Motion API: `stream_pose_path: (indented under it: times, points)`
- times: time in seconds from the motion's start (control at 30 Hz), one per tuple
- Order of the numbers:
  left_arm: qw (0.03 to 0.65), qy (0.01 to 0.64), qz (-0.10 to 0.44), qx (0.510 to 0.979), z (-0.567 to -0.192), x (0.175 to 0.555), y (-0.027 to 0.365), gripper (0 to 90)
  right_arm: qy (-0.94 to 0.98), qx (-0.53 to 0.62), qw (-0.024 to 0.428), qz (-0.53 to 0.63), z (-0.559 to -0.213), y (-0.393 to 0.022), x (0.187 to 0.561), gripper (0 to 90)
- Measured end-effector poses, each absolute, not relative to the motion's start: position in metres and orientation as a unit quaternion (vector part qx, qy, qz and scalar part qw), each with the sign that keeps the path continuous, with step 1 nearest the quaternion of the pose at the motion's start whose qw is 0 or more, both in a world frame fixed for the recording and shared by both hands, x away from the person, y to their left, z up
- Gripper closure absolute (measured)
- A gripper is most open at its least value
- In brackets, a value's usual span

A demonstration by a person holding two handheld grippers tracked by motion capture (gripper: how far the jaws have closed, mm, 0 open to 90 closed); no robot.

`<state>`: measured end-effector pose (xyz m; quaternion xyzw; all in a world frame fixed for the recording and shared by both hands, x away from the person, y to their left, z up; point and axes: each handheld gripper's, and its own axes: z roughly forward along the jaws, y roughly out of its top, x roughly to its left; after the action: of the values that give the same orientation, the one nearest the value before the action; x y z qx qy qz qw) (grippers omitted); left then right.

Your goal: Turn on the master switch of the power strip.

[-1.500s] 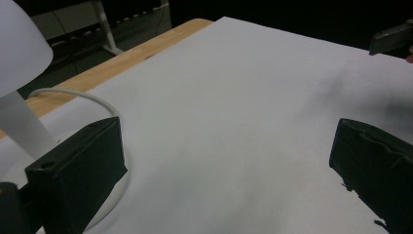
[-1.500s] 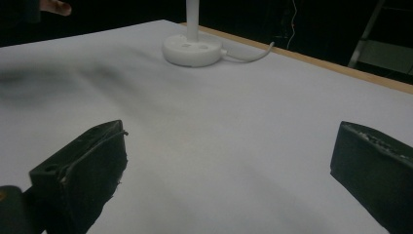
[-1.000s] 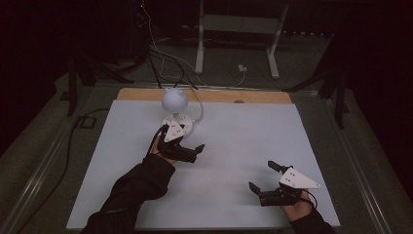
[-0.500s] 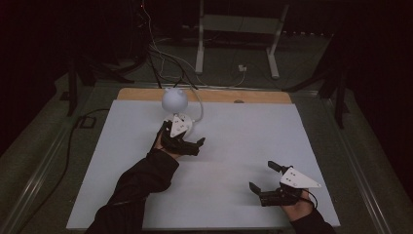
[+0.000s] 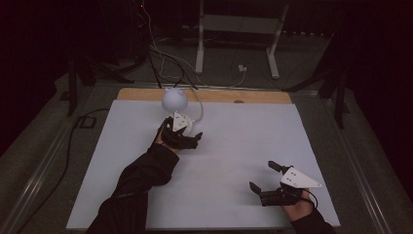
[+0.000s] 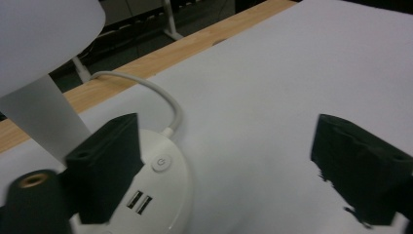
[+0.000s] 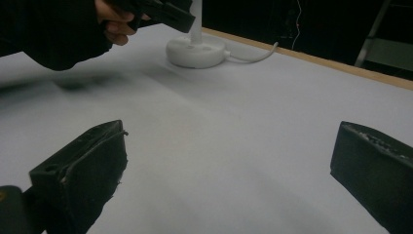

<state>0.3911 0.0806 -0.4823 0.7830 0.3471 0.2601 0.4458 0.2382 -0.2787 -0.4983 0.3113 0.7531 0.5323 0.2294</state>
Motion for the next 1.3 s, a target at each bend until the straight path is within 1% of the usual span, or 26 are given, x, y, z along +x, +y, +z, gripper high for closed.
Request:
stream_pose_path:
  times: [0.07,0.1,0.13,0.17,0.2,0.37,0.47,0.6,0.63,0.67,0.7,0.87,1.03,1.1,1.13,1.2,1.3]
  points:
    - [0.446,0.354,0.264,0.778,-0.483,0.393,0.082,18.1,0.754,0.31,0.23,0.532,-0.498,-0.279,0.238,0.0]
    - [0.445,0.356,0.267,0.777,-0.483,0.394,0.083,24.9,0.754,0.311,0.23,0.531,-0.499,-0.279,0.238,0.0]
    - [0.445,0.355,0.268,0.777,-0.484,0.395,0.083,28.0,0.753,0.312,0.229,0.532,-0.499,-0.279,0.238,0.0]
    - [0.445,0.355,0.27,0.776,-0.485,0.395,0.083,28.0,0.753,0.312,0.229,0.532,-0.499,-0.279,0.238,0.0]
    - [0.442,0.355,0.271,0.778,-0.485,0.396,0.083,30.8,0.753,0.312,0.23,0.532,-0.499,-0.279,0.238,0.0]
    - [0.434,0.356,0.278,0.779,-0.487,0.4,0.081,49.3,0.753,0.311,0.229,0.532,-0.499,-0.279,0.239,0.0]
    - [0.426,0.358,0.287,0.78,-0.488,0.403,0.081,57.7,0.753,0.311,0.229,0.532,-0.499,-0.279,0.238,0.0]
    - [0.419,0.363,0.291,0.78,-0.49,0.405,0.081,71.4,0.754,0.312,0.227,0.531,-0.5,-0.28,0.239,0.0]
    - [0.419,0.365,0.292,0.778,-0.491,0.406,0.081,71.4,0.754,0.312,0.227,0.531,-0.5,-0.28,0.239,0.0]
    - [0.416,0.369,0.294,0.777,-0.492,0.407,0.081,76.1,0.755,0.312,0.226,0.531,-0.5,-0.28,0.239,0.0]
    - [0.417,0.371,0.294,0.776,-0.493,0.408,0.081,76.1,0.755,0.312,0.226,0.531,-0.5,-0.28,0.239,0.0]
    - [0.407,0.374,0.299,0.778,-0.496,0.413,0.082,89.2,0.756,0.311,0.228,0.53,-0.5,-0.279,0.239,0.0]
    - [0.391,0.352,0.315,0.79,-0.502,0.417,0.079,90.0,0.756,0.311,0.228,0.529,-0.5,-0.279,0.239,0.0]
    - [0.385,0.347,0.319,0.793,-0.504,0.419,0.077,90.0,0.756,0.311,0.228,0.529,-0.5,-0.279,0.239,0.0]
    - [0.372,0.346,0.328,0.797,-0.505,0.42,0.076,90.0,0.756,0.311,0.228,0.529,-0.5,-0.279,0.239,0.0]
    - [0.371,0.346,0.324,0.799,-0.506,0.422,0.074,90.0,0.756,0.31,0.228,0.529,-0.5,-0.279,0.239,0.0]
    - [0.359,0.345,0.333,0.801,-0.508,0.425,0.074,90.0,0.756,0.311,0.228,0.529,-0.5,-0.279,0.239,0.0]
